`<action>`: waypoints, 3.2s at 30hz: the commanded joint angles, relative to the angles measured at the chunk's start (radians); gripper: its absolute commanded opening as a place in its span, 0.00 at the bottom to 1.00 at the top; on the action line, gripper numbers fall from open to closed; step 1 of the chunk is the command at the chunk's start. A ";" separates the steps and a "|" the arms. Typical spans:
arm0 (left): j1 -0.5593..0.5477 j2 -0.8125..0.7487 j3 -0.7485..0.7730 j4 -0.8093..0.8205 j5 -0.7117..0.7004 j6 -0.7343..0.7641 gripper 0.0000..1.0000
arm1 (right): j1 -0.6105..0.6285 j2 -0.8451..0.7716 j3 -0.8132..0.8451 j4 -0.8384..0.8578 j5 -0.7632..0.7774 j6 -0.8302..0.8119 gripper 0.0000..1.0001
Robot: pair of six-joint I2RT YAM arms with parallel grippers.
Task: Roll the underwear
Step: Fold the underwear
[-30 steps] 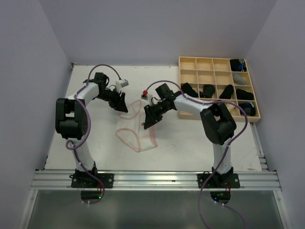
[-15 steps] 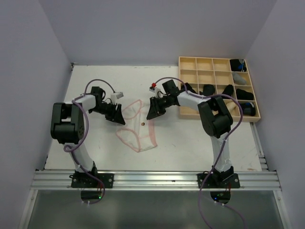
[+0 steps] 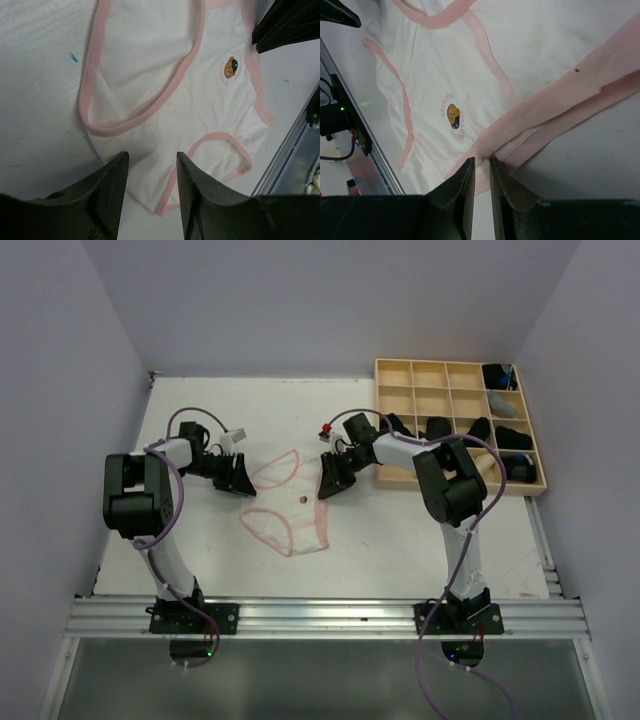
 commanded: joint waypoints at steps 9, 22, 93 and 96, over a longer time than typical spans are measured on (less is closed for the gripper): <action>0.016 -0.005 0.056 0.004 0.075 0.016 0.48 | 0.007 -0.144 0.062 -0.041 -0.003 -0.021 0.24; 0.008 -0.006 0.026 0.028 -0.028 -0.034 0.47 | 0.040 0.000 0.079 -0.044 0.025 -0.022 0.22; -0.235 0.411 0.613 0.312 0.115 -0.057 0.00 | -0.102 0.219 0.525 -0.140 0.011 -0.404 0.04; -0.233 0.405 0.625 0.303 0.112 -0.053 0.00 | -0.104 0.216 0.537 -0.142 0.014 -0.404 0.02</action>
